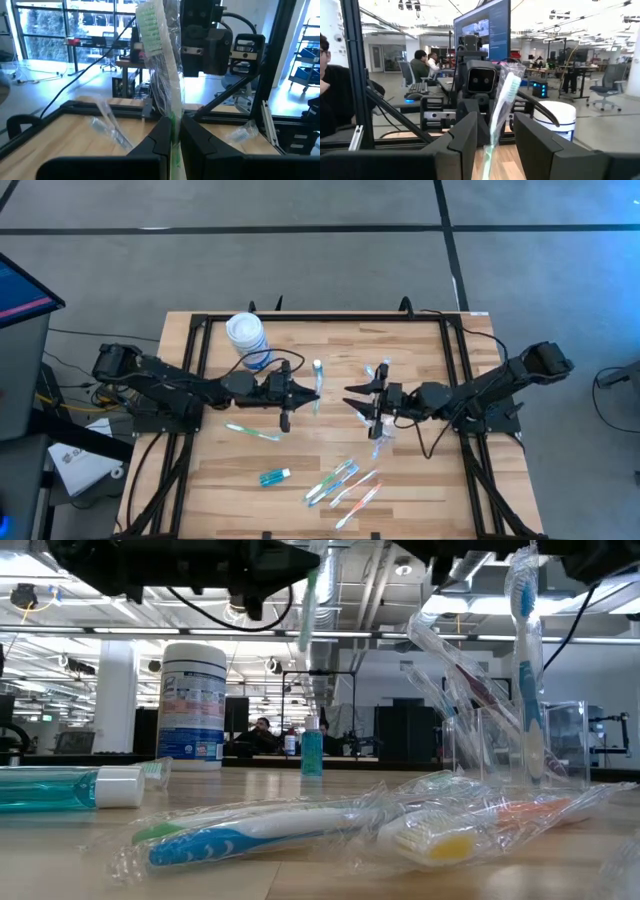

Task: Pick & Place toothbrushing station
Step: Put the green toothbrush into the transparent organizer

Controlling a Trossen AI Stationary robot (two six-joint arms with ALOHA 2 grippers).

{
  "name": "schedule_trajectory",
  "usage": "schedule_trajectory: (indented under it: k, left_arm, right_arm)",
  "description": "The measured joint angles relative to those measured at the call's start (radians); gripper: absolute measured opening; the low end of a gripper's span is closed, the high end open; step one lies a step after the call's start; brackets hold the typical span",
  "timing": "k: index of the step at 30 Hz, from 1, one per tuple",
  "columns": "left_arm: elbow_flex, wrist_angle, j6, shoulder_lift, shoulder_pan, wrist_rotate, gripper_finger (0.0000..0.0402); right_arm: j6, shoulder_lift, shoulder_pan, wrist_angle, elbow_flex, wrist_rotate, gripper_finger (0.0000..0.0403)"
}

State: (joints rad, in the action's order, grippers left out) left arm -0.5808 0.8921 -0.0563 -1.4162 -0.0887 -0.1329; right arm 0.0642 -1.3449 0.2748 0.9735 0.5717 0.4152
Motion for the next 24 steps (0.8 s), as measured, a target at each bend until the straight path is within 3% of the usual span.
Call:
schedule_trajectory:
  k: [11,16,24]
  left_arm:
    - [-0.086,0.001,0.031,-0.11,0.0,0.036,0.0012]
    - [-0.112,0.006,0.034,-0.124,0.0,0.035,0.0012]
    - [-0.149,0.011,0.034,-0.137,-0.002,0.055,0.0012]
  right_arm:
    - [-0.082,-0.052,-0.062,0.004,0.011,-0.083,0.0118]
    - [-0.102,-0.051,-0.078,-0.001,0.011,-0.173,0.0118]
    - [-0.102,-0.051,-0.08,0.003,0.011,-0.182,0.0118]
